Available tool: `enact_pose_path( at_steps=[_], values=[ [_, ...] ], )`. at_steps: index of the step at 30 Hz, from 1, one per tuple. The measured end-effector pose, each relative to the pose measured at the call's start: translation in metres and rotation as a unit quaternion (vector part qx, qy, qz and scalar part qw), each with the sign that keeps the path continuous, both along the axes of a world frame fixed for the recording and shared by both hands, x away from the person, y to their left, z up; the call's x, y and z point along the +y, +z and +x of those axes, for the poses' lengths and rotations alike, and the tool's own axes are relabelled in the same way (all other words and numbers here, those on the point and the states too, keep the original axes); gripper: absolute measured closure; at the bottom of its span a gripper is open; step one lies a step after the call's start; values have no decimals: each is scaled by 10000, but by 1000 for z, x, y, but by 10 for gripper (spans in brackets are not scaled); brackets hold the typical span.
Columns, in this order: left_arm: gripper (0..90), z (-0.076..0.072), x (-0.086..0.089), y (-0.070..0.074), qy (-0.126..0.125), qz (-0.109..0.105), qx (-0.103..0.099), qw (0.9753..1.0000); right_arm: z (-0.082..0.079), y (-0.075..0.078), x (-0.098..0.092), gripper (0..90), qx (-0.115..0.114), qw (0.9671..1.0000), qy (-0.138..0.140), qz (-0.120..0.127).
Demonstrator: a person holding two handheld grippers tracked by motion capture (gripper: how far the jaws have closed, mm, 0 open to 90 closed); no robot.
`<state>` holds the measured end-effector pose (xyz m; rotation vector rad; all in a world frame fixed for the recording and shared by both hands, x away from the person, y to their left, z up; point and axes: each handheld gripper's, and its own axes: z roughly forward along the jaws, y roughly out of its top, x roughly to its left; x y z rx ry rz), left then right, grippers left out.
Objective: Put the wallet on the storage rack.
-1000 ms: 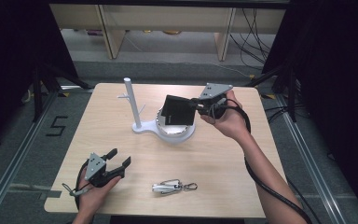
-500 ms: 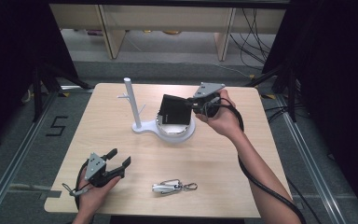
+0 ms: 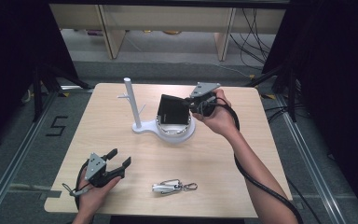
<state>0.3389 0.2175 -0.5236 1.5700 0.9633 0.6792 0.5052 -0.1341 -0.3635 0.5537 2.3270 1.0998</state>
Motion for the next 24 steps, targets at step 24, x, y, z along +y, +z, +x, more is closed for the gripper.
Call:
enact_pose_path(
  at_steps=[24],
  values=[
    [328, 0, -1, 0, -11, 28, -14, 10000, 7, -4, -3, 779, 18, 10000, 42, -33]
  ],
)
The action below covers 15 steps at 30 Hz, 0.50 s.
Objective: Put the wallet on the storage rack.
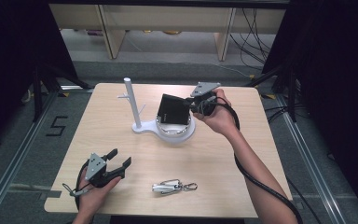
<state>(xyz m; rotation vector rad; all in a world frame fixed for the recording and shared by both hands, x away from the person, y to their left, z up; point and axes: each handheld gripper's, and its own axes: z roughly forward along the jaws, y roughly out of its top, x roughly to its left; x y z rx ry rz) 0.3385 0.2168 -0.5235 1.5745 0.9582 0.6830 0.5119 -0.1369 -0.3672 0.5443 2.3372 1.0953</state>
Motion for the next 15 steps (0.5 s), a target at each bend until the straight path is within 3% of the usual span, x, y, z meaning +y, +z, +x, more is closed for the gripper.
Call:
enact_pose_path(
  at_steps=[3, 7, 10, 15],
  values=[
    [328, 0, 0, 0, 1, -5, 1, 10000, 0, -1, 0, 778, -6, 10000, -54, 7],
    [328, 0, 0, 0, -1, -4, -2, 10000, 1, -7, 3, 778, -152, 9997, -12, -200],
    [328, 0, 0, 0, -4, -5, -2, 10000, 1, -14, 7, 769, -111, 9996, -14, -271],
    [327, 1, 0, -1, -28, -63, -41, 10000, 4, -21, 10, 646, -29, 9999, -147, -39]
  ],
)
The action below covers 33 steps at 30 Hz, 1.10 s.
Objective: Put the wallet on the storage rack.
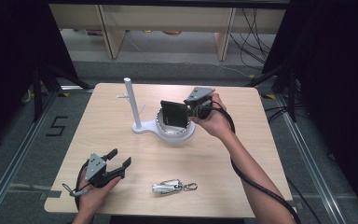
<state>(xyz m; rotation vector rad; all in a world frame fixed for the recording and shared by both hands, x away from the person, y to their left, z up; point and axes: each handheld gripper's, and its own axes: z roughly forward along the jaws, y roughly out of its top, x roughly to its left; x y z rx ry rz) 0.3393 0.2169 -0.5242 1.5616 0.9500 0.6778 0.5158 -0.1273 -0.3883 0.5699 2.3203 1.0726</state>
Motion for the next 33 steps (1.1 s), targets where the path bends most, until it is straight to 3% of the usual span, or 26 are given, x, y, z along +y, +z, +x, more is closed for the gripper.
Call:
enact_pose_path(
  at_steps=[4, 11, 14, 17, 18, 20, 23, 24, 25, 27, 29, 30, 31, 33],
  values=[
    [328, 0, 0, 1, 21, 54, 45, 10000, 0, 6, -5, 595, -35, 10000, -75, 50],
    [328, 0, 0, 1, 33, 52, 56, 10000, -9, 15, -29, 569, -135, 9991, -339, 204],
    [329, 0, 0, 1, 41, 48, 71, 10000, -18, 13, -50, 578, 192, 9983, -446, 320],
    [333, 1, -1, 0, 27, 41, 50, 10000, -23, 8, -61, 580, 311, 9976, -503, 362],
    [337, 1, -1, 0, 18, 56, 65, 10000, -32, 2, -72, 579, 497, 9958, -633, 429],
    [339, 1, -1, 0, -8, 58, 66, 10000, -35, -1, -78, 579, 502, 9963, -588, 367],
    [356, 1, -2, 2, -64, 142, 240, 9996, -47, -11, -92, 573, 809, 9938, -662, 378],
    [357, 1, -4, 2, -129, 142, 226, 9996, -50, -15, -97, 570, 814, 9938, -668, 345],
    [360, 0, -6, 4, -175, 168, 231, 9994, -58, -21, -105, 567, 1059, 9914, -722, 273],
    [361, -1, -11, 10, -323, 144, 184, 9992, -64, -27, -112, 570, 1179, 9906, -671, 197],
    [362, -3, -18, 15, -475, 181, 160, 9986, -68, -30, -114, 571, 1308, 9889, -674, 206],
    [363, -4, -21, 17, -562, 186, 140, 9981, -75, -37, -114, 571, 1501, 9864, -641, 168],
    [363, -4, -25, 18, -662, 191, 131, 9975, -75, -37, -114, 571, 1501, 9864, -641, 168],
    [364, -5, -31, 21, -800, 280, 128, 9963, -80, -41, -116, 572, 1646, 9847, -569, -20]
  ],
)
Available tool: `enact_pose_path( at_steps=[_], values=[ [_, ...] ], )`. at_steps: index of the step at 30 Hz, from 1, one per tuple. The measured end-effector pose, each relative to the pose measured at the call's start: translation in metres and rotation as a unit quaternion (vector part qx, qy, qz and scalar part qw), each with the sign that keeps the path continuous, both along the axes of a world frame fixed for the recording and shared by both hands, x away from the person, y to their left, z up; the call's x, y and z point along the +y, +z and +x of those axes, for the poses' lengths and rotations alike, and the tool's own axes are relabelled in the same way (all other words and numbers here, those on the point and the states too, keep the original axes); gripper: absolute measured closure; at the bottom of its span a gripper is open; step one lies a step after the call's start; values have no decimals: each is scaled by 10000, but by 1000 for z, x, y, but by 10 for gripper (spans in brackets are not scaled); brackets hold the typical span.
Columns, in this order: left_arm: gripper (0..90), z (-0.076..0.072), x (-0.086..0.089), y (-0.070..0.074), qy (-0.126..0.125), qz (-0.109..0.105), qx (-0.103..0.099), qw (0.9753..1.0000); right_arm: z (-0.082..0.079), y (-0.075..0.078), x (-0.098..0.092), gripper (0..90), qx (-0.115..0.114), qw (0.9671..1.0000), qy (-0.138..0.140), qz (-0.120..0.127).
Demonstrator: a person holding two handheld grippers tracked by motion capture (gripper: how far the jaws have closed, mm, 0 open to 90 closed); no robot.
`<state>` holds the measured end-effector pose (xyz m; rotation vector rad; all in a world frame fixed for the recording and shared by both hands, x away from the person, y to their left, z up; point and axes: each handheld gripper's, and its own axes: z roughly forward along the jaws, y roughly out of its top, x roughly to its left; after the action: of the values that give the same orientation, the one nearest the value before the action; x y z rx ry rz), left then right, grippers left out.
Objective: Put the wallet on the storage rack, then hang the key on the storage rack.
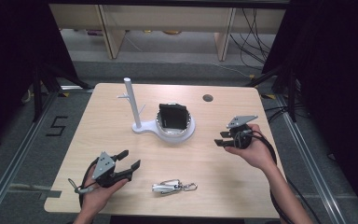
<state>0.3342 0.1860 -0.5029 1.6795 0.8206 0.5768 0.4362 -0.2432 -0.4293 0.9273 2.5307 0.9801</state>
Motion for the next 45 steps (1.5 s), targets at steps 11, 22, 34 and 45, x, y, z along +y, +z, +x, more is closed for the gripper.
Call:
enact_pose_path(
  at_steps=[11, 22, 34, 45],
  values=[
    [381, 6, -23, 14, -579, -43, 95, 9983, -14, -7, 10, 639, 557, 9972, 452, -216],
    [448, 8, -39, 16, -837, 75, 231, 9962, -30, -10, 18, 900, 1138, 9858, 1118, -522],
    [453, 10, -66, 27, -1675, 550, 562, 9827, -40, -18, 26, 888, 1279, 9797, 1377, -696],
    [465, 15, -95, 31, -2447, 1404, 918, 9550, -42, -17, 27, 849, 1347, 9781, 1402, -748]
  ],
)
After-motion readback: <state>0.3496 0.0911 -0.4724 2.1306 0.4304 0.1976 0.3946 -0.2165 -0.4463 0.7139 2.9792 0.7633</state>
